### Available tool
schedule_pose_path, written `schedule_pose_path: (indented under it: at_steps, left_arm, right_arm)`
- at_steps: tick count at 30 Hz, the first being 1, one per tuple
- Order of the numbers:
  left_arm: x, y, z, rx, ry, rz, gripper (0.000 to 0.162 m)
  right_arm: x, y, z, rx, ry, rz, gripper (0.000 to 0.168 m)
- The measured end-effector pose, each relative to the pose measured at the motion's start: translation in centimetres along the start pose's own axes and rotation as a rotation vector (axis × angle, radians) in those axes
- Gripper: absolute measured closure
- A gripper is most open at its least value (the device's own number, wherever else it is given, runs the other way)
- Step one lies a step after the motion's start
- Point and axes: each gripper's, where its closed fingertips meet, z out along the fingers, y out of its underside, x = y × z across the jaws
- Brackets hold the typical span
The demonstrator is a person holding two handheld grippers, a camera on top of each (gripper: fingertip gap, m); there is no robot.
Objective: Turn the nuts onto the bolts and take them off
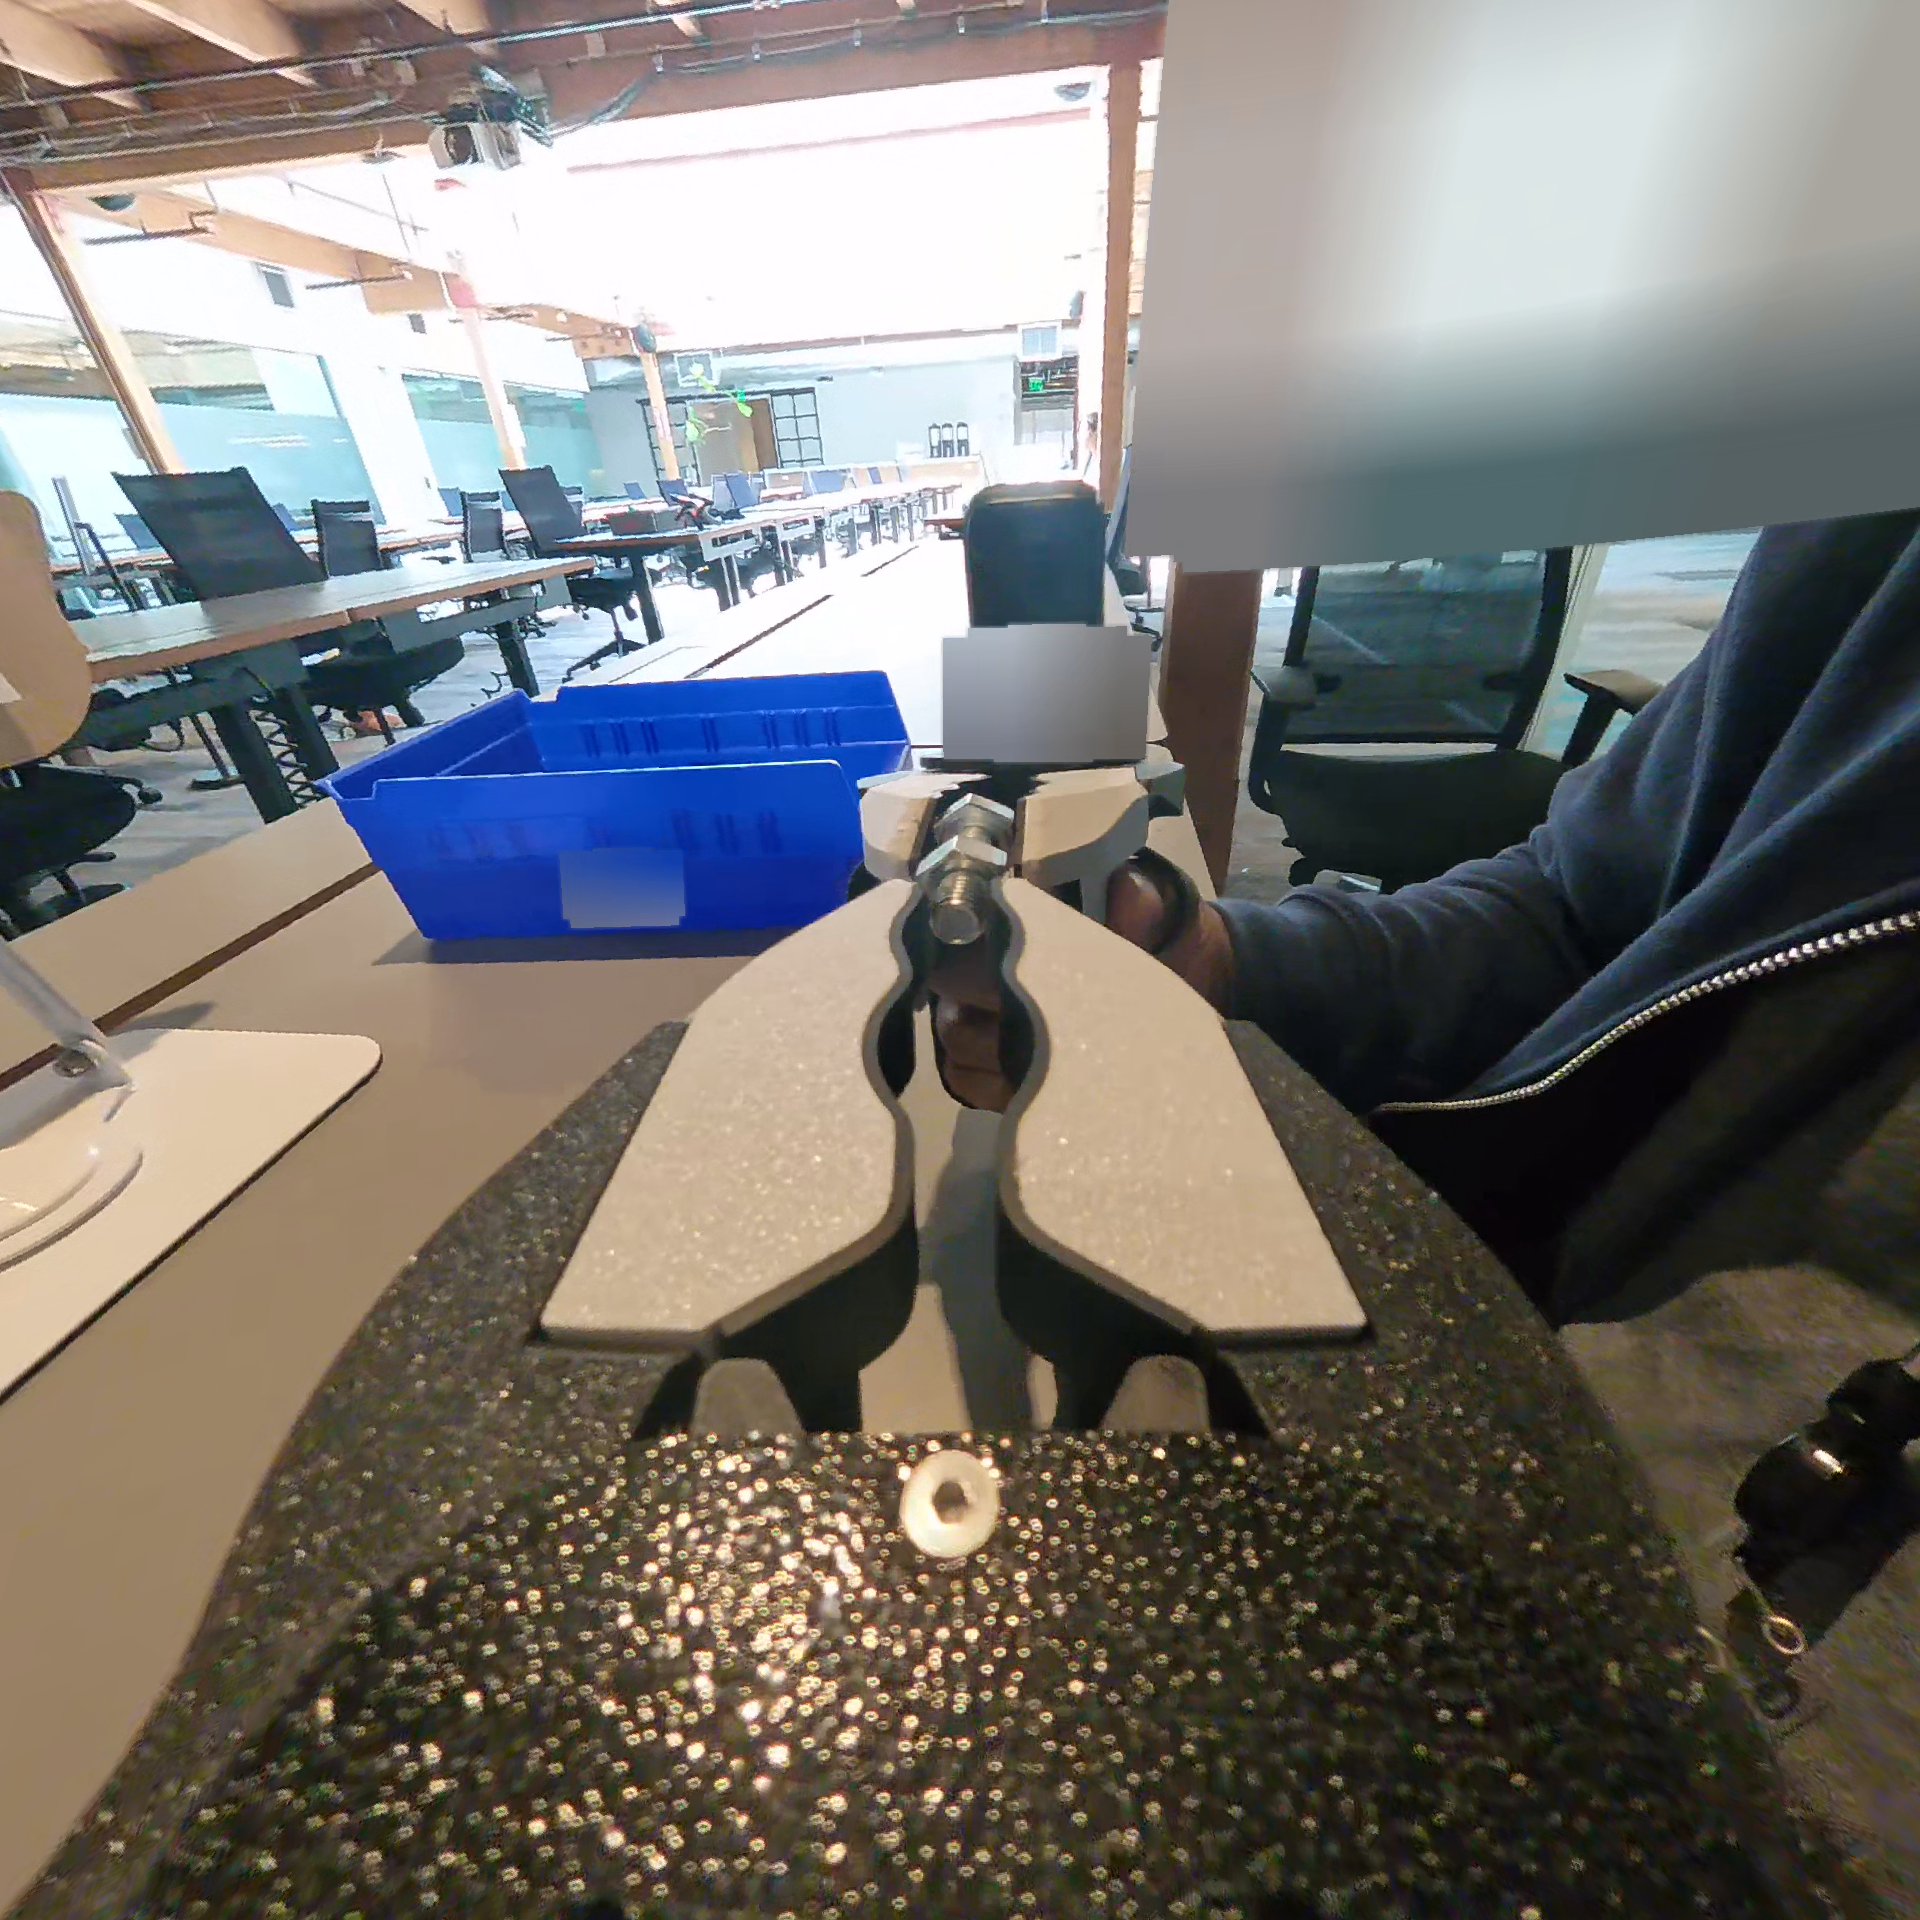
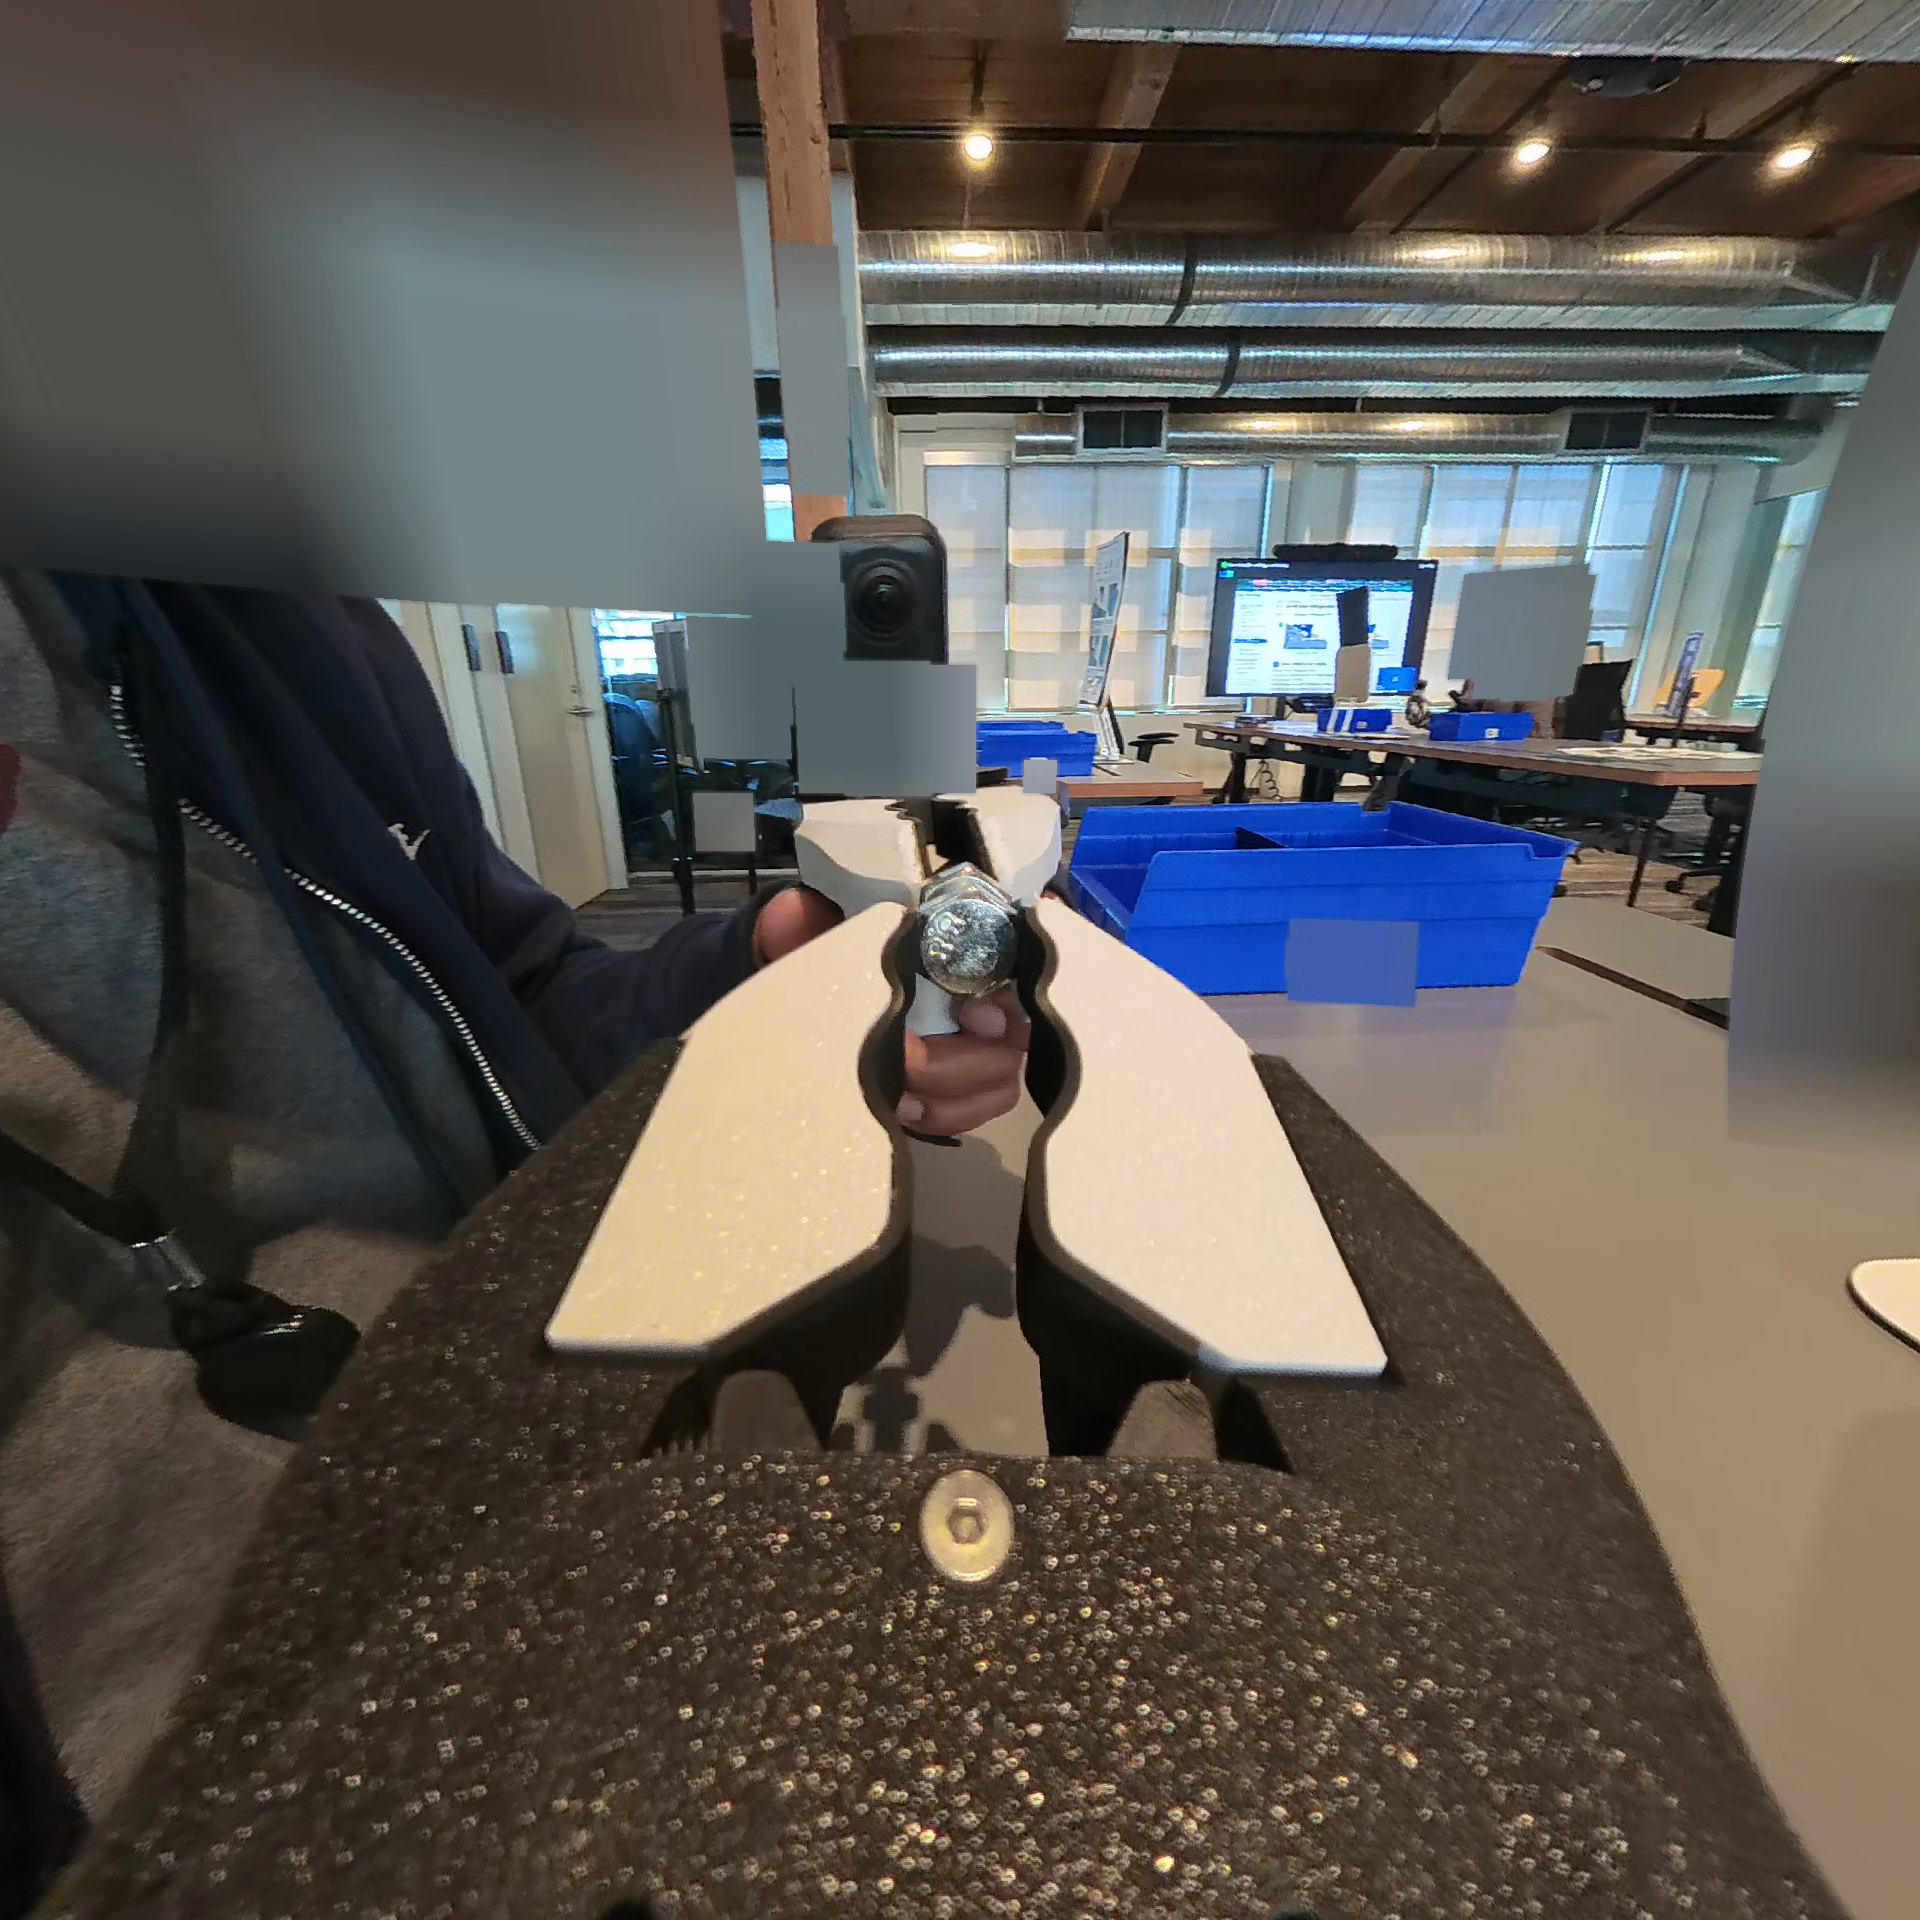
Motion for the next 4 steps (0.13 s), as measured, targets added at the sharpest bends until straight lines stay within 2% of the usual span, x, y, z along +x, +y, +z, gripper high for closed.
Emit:
schedule_pose_path:
  at_steps: [4]
  left_arm:
    - [-0.06,0.04,-0.02,0.002,-0.013,0.057,0.15]
  right_arm:
    - [-0.07,0.02,0.05,0.0,-0.006,0.001,0.151]
